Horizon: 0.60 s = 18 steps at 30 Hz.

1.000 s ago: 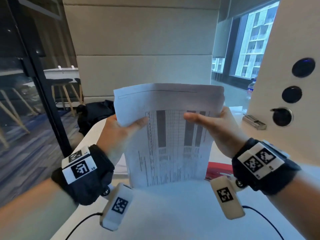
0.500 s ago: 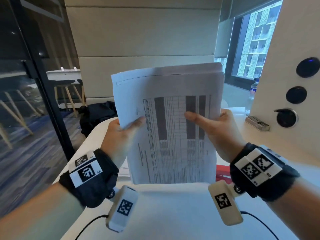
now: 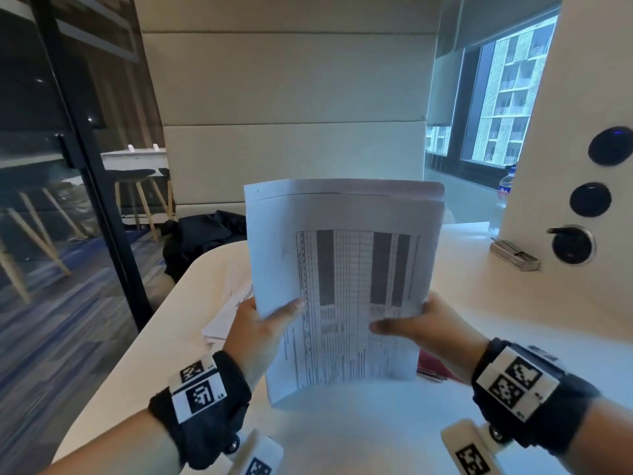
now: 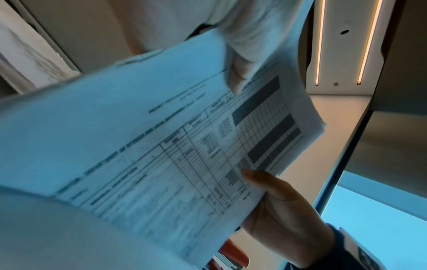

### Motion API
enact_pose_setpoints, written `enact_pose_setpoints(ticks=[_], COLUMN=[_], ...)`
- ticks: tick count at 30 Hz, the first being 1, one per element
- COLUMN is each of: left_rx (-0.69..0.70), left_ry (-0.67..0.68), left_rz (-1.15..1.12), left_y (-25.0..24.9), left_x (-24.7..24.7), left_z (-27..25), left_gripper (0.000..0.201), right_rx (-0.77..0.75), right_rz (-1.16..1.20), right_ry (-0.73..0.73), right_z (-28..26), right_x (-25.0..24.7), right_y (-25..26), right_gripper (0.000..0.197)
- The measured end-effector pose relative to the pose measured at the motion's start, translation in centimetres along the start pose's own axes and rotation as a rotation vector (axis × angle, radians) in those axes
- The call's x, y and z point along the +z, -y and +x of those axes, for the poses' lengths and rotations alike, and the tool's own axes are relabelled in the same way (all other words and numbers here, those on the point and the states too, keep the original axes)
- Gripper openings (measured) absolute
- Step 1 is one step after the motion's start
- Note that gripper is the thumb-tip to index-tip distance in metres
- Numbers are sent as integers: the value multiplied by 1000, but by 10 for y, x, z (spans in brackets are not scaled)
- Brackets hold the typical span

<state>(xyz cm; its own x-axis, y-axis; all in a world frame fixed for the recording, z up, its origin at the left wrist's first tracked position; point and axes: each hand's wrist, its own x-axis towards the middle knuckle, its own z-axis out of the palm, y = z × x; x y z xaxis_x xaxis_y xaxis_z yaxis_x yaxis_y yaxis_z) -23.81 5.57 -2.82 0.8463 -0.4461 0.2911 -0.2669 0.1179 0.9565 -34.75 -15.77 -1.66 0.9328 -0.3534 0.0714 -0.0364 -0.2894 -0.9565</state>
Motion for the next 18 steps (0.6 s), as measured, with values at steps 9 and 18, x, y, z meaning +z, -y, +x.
enact_pose_setpoints(ticks=[9,18], left_rx=[-80,-83], left_ry=[-53,-65], left_rz=[113,36], left_y=[11,8], left_x=[-8,-8], left_z=[17,17], left_gripper=[14,18], right_rx=[310,245], right_rz=[-1417,-310], right_ry=[360,-15], right_z=[14,27], right_x=[-52,-70], right_y=[-22,-4], right_gripper=[55,23])
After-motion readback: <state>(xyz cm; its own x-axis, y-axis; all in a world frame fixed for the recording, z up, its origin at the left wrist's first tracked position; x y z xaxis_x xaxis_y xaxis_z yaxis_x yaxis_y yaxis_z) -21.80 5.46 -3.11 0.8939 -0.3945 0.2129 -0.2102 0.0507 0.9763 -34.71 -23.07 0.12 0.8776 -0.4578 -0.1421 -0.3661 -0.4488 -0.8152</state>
